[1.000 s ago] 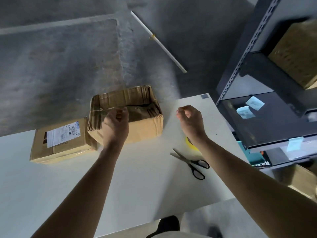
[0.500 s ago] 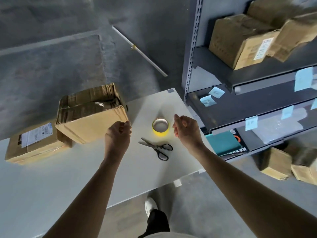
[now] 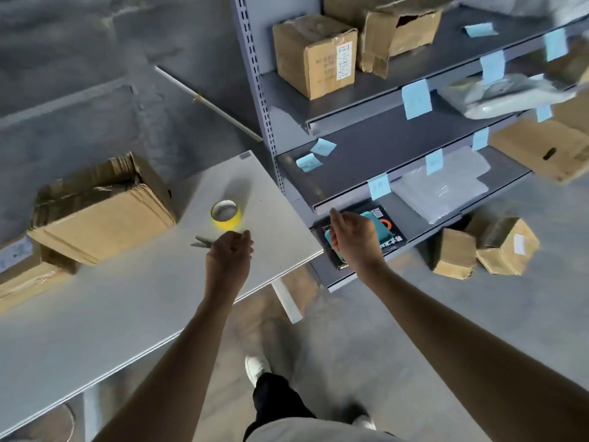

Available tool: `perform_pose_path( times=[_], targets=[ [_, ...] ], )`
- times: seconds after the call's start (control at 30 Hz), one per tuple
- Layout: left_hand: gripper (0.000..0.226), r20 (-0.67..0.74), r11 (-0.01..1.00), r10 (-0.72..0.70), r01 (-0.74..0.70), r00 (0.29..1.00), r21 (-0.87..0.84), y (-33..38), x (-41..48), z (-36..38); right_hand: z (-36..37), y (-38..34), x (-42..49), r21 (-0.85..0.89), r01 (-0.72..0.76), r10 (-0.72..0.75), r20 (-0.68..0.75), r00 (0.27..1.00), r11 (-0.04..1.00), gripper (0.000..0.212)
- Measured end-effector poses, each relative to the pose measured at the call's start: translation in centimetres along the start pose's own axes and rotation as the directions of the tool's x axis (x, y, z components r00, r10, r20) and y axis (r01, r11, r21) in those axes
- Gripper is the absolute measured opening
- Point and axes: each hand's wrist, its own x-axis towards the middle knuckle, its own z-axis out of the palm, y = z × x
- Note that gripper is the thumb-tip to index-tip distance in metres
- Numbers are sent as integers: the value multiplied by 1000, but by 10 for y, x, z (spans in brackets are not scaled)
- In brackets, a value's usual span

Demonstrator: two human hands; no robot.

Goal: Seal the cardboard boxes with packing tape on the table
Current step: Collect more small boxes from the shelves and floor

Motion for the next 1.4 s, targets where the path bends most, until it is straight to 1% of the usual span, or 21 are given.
perform_pose_path(
  times=[0.07,0.3,0.43,0.5,0.6,0.67,0.73,0.87,0.9,1.0,1.1,1.13,1.23,1.4],
  targets=[
    [28,38,999,-3,5,999,-47,9,-16,16,-25,11,-9,-19,6,-6,-15,1000,1000,47],
    [29,169,999,41,-37,985,-28,35,-54,62,-90,43,-39,84,-58,68,-127,990,995,47],
    [34,264,988,107,-132,959,80,46,-67,91,-119,62,-46,133,-84,107,-179,978,988,45],
    [32,314,985,133,-162,940,66,49,-72,110,-133,73,-47,152,-101,132,-210,969,983,42],
    [21,445,989,111,-141,889,35,55,-75,143,-156,93,-48,144,-118,152,-261,953,983,38],
    [10,561,991,81,-128,824,45,63,-78,168,-173,105,-46,137,-145,180,-298,937,980,34],
    [7,627,993,77,-113,775,17,73,-80,193,-191,115,-40,160,-192,235,-324,917,968,31],
    [25,702,991,82,-130,708,15,100,-76,245,-228,134,-18,206,-270,329,-356,875,941,26],
    [26,724,991,78,-130,686,16,109,-73,258,-237,140,-11,214,-281,344,-368,864,935,26],
    [19,760,990,80,-142,646,17,129,-62,300,-262,153,9,237,-319,392,-402,828,918,27],
    [12,794,989,34,-136,607,62,147,-49,335,-284,163,29,250,-347,425,-446,788,904,28],
    [11,805,988,35,-142,592,61,155,-45,349,-294,165,37,255,-352,434,-466,771,900,28],
    [20,829,984,32,-164,558,73,173,-34,385,-319,171,58,253,-387,463,-492,738,887,27],
    [14,852,981,56,-188,521,51,203,-31,431,-359,185,90,238,-416,478,-506,718,878,27]
  ],
)
